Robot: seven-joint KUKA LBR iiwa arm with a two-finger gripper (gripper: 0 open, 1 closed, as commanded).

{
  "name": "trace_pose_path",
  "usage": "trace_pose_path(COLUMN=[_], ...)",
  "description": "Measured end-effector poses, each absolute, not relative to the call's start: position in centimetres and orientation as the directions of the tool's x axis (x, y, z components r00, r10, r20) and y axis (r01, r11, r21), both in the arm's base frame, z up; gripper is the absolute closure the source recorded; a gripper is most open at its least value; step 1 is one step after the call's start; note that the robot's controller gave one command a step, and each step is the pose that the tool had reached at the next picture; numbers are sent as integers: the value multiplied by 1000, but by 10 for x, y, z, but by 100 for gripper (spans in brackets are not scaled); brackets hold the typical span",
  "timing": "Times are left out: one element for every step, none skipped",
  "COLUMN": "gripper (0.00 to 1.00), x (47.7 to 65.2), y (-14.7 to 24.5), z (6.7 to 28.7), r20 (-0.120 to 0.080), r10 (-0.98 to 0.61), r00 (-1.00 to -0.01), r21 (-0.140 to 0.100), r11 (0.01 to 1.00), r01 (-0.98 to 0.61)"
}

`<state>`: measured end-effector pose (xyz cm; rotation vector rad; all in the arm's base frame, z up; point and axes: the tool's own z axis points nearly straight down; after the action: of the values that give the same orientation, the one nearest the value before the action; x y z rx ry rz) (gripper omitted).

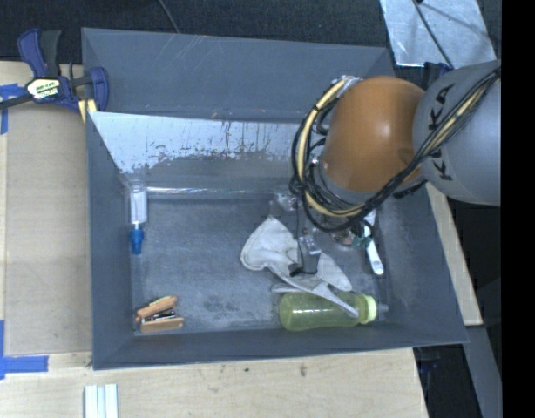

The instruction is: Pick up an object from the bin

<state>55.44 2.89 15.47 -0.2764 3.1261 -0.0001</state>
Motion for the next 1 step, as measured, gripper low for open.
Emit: trace_pose_path(gripper=[0], x=[550], y=[16], z=[135], r20=[0], r10=[-183], r00=[-983], r21=[-4], r11=[983], r01=[-183])
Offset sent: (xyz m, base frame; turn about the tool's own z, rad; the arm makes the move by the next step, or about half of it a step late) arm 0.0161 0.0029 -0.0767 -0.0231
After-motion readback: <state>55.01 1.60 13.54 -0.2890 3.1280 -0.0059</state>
